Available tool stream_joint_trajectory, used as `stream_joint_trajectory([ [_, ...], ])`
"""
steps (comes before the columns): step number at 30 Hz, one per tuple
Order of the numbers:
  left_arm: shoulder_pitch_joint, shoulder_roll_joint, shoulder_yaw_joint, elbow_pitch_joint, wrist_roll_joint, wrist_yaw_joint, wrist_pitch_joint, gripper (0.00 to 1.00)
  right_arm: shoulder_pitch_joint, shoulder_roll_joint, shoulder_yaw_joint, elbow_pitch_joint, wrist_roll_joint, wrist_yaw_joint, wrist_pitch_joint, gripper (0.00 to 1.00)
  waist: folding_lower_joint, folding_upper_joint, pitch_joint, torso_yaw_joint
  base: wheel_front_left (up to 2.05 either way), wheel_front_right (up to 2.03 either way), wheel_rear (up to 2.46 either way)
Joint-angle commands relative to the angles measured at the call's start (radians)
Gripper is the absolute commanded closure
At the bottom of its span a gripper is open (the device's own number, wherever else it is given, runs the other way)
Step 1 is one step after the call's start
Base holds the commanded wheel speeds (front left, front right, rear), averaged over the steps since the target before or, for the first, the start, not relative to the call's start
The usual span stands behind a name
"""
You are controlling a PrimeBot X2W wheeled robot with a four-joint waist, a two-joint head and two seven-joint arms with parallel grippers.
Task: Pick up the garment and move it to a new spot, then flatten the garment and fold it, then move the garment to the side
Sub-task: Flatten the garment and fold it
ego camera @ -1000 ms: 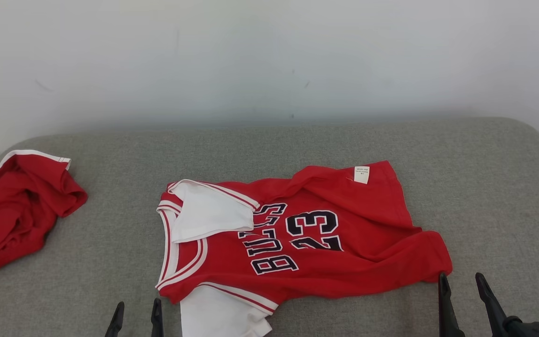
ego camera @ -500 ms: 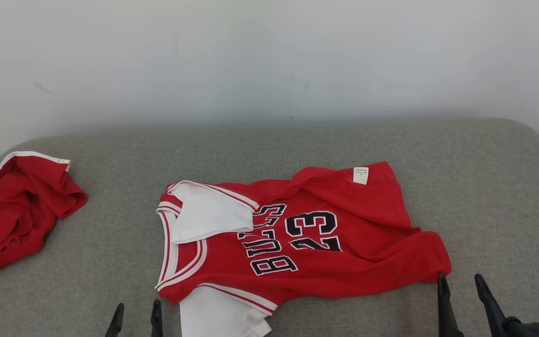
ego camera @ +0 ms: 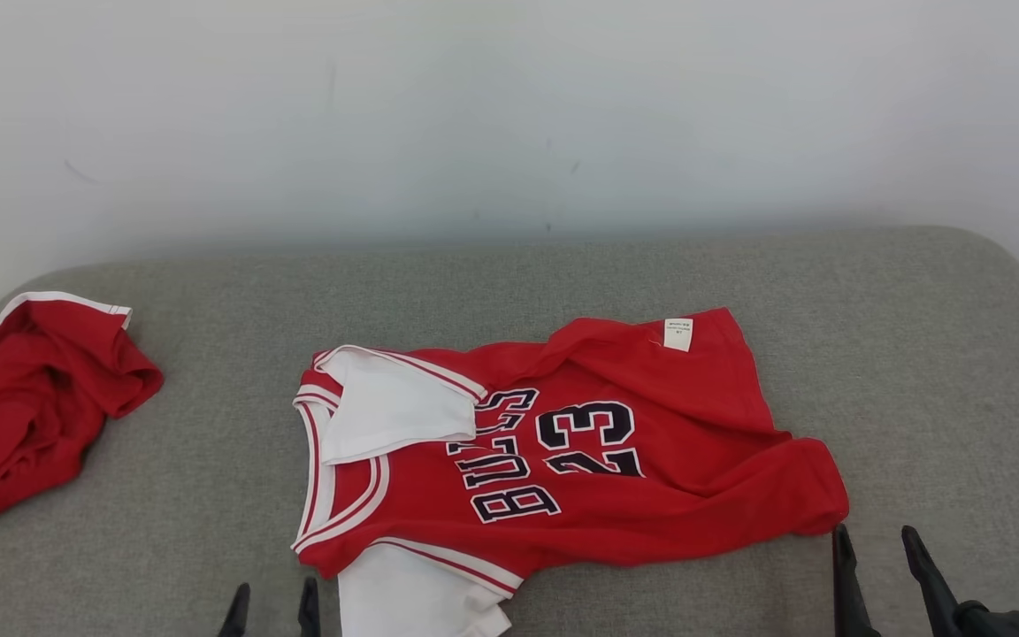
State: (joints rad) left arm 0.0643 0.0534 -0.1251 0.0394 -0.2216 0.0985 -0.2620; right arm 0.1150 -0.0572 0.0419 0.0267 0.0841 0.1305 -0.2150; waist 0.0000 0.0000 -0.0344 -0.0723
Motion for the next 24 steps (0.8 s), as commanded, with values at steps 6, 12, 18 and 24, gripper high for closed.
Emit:
stream_joint_trajectory([
  [6, 0.025, -0.002, -0.041, 0.059, -0.065, -0.027, -0.004, 0.0, -0.027, -0.032, -0.034, 0.032, 0.014, 0.0, 0.042, 0.0, 0.0, 0.0, 0.015, -0.004, 0.0, 0.0, 0.0],
  [12, 0.005, -0.002, -0.102, 0.147, -0.108, -0.041, -0.004, 0.0, -0.076, -0.065, -0.047, 0.117, 0.038, 0.0, 0.066, 0.0, 0.0, 0.0, 0.032, -0.01, 0.0, 0.0, 0.0],
  [18, -0.04, -0.002, -0.161, 0.266, -0.154, -0.03, -0.004, 0.0, -0.149, -0.103, -0.031, 0.253, 0.059, 0.0, 0.074, 0.0, 0.0, 0.0, 0.055, -0.01, 0.0, 0.0, 0.0],
  [24, -0.077, -0.002, -0.169, 0.324, -0.174, -0.026, -0.004, 0.0, -0.225, -0.135, 0.01, 0.366, 0.077, 0.0, 0.063, 0.0, 0.0, 0.0, 0.085, -0.004, 0.0, 0.0, 0.0],
])
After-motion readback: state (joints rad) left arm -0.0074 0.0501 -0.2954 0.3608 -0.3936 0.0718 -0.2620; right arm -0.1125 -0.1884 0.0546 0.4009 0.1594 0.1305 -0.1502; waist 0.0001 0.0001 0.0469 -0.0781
